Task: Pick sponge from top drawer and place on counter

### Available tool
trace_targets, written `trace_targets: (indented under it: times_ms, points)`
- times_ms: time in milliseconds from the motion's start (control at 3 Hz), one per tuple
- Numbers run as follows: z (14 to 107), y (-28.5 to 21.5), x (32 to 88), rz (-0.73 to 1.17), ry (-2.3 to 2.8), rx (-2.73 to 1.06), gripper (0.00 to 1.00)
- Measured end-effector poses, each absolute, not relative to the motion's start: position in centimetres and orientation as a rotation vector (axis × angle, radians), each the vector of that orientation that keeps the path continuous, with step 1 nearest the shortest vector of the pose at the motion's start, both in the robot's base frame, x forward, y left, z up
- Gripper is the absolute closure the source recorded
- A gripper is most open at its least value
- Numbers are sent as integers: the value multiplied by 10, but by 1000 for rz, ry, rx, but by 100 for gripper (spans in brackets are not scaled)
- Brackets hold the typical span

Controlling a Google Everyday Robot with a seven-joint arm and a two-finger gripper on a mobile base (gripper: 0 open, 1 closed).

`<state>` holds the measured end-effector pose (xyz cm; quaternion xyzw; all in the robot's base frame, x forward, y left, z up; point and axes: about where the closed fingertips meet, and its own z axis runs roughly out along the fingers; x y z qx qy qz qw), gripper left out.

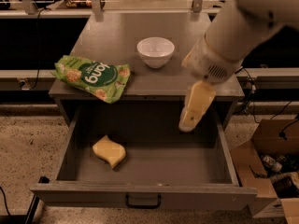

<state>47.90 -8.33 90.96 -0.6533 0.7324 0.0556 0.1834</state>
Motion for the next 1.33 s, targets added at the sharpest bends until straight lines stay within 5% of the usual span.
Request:
trace_targets:
  times_ms: [667, 1333]
  points:
    - [838, 22, 436, 300, 1841, -1880, 29]
    - [845, 35, 449, 259, 1795, -1826, 0]
